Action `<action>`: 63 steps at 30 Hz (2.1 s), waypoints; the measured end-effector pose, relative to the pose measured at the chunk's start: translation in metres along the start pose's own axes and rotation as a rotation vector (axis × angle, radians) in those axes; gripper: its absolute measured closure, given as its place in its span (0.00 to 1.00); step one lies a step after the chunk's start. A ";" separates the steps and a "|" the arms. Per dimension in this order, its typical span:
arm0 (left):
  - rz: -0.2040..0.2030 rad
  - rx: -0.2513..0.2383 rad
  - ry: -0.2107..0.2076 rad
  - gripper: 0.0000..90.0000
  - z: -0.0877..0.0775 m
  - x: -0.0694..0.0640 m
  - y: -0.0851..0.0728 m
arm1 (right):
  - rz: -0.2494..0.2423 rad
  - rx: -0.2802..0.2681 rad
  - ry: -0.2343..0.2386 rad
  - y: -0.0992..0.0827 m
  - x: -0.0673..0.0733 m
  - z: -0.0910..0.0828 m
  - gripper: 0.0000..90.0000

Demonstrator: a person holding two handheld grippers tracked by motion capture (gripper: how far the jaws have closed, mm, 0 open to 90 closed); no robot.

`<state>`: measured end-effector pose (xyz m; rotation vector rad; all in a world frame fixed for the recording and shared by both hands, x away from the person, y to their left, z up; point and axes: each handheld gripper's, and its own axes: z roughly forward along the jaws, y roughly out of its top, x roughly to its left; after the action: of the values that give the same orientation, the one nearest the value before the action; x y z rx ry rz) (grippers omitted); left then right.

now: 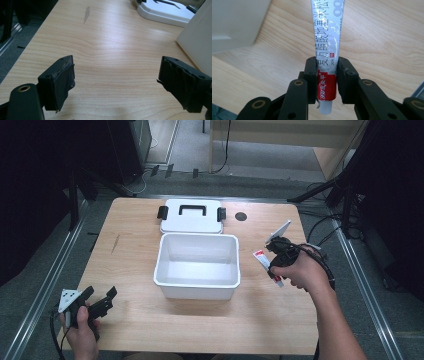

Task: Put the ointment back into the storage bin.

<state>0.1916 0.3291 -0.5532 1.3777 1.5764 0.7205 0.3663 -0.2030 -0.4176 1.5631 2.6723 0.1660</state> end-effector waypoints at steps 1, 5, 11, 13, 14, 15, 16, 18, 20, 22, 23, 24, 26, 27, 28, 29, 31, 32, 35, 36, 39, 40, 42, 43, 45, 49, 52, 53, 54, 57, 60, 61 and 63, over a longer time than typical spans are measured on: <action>0.000 0.000 0.000 0.16 0.000 0.000 0.000 | -0.004 -0.007 -0.001 0.002 0.001 -0.004 0.81; -0.001 0.001 -0.001 0.16 0.000 0.000 0.000 | -0.020 -0.026 0.008 0.008 0.008 -0.019 0.81; -0.005 0.001 -0.002 0.16 0.000 0.000 0.000 | -0.043 -0.050 0.014 0.019 0.017 -0.038 0.81; -0.005 0.001 -0.003 0.16 0.000 0.000 0.000 | -0.048 -0.055 0.012 0.022 0.020 -0.044 0.81; -0.005 0.001 -0.003 0.16 0.000 0.000 0.000 | -0.049 -0.059 0.012 0.024 0.021 -0.047 0.81; -0.005 0.001 -0.002 0.16 0.000 0.000 0.000 | -0.054 -0.060 0.010 0.026 0.023 -0.049 0.81; -0.006 -0.001 -0.002 0.16 0.000 0.000 0.000 | -0.057 -0.065 0.007 0.027 0.025 -0.052 0.81; -0.005 -0.001 -0.002 0.16 0.000 0.000 0.000 | -0.063 -0.076 0.016 0.030 0.028 -0.056 0.81; -0.006 -0.001 -0.002 0.16 0.000 0.000 0.000 | -0.071 -0.078 0.022 0.033 0.032 -0.059 0.81; -0.007 -0.002 -0.002 0.16 0.000 0.000 0.000 | -0.080 -0.082 0.026 0.036 0.036 -0.062 0.81; -0.007 -0.001 -0.002 0.16 0.000 0.000 0.000 | -0.085 -0.084 0.028 0.038 0.038 -0.063 0.81; -0.007 -0.001 -0.002 0.16 0.000 0.000 0.000 | -0.084 -0.091 0.034 0.039 0.040 -0.065 0.81; -0.008 0.000 -0.002 0.16 0.000 0.001 0.000 | -0.091 -0.088 0.039 0.042 0.045 -0.066 0.81; -0.009 0.000 -0.002 0.16 0.000 0.001 0.000 | -0.098 -0.090 0.039 0.043 0.047 -0.067 0.81; -0.009 0.000 -0.002 0.16 0.000 0.001 0.000 | -0.102 -0.093 0.042 0.045 0.049 -0.067 0.81; -0.008 0.000 -0.002 0.16 0.000 0.001 0.000 | -0.104 -0.094 0.046 0.046 0.052 -0.068 0.81; -0.009 0.000 -0.003 0.16 0.000 0.001 0.000 | -0.118 -0.097 0.054 0.049 0.057 -0.068 0.81; -0.009 0.000 -0.003 0.16 0.000 0.001 0.000 | -0.123 -0.097 0.057 0.051 0.060 -0.068 0.81; -0.011 0.001 -0.003 0.16 0.000 0.001 0.000 | -0.129 -0.092 0.056 0.054 0.065 -0.067 0.81; -0.011 0.001 -0.004 0.16 0.000 0.001 0.000 | -0.137 -0.096 0.067 0.057 0.070 -0.066 0.81; -0.011 0.001 -0.004 0.16 0.000 0.001 0.000 | -0.149 -0.091 0.074 0.062 0.078 -0.063 0.81; -0.011 0.001 -0.004 0.16 0.000 0.001 0.000 | -0.159 -0.093 0.076 0.064 0.080 -0.062 0.81; -0.010 0.001 -0.005 0.16 0.000 0.001 0.000 | -0.160 -0.089 0.079 0.067 0.085 -0.060 0.81; -0.010 0.001 -0.005 0.16 0.000 0.001 0.000 | -0.169 -0.089 0.079 0.069 0.087 -0.059 0.81; -0.010 0.002 -0.005 0.16 0.000 0.001 0.000 | -0.175 -0.087 0.086 0.072 0.092 -0.057 0.81; -0.011 0.002 -0.005 0.16 0.000 0.001 0.000 | -0.181 -0.083 0.096 0.078 0.101 -0.051 0.81; -0.012 0.002 -0.006 0.16 0.000 0.001 0.000 | -0.191 -0.079 0.097 0.082 0.104 -0.046 0.81; -0.012 0.002 -0.006 0.16 0.000 0.001 0.000 | -0.191 -0.079 0.097 0.082 0.104 -0.046 0.81; -0.012 0.002 -0.006 0.16 0.000 0.001 0.000 | -0.191 -0.077 0.100 0.084 0.107 -0.043 0.81; -0.012 0.001 -0.007 0.16 0.001 0.001 0.000 | -0.196 -0.074 0.100 0.088 0.108 -0.038 0.81; -0.012 0.001 -0.007 0.16 0.001 0.001 0.000 | -0.195 -0.070 0.106 0.090 0.108 -0.031 0.81; -0.012 0.001 -0.007 0.16 0.001 0.001 0.000 | -0.196 -0.067 0.108 0.090 0.108 -0.029 0.81; -0.011 0.001 -0.007 0.16 0.001 0.001 0.000 | -0.192 -0.059 0.108 0.091 0.108 -0.024 0.81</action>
<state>0.1923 0.3301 -0.5535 1.3694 1.5783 0.7076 0.3896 -0.0665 -0.3815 1.3083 2.8508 0.3280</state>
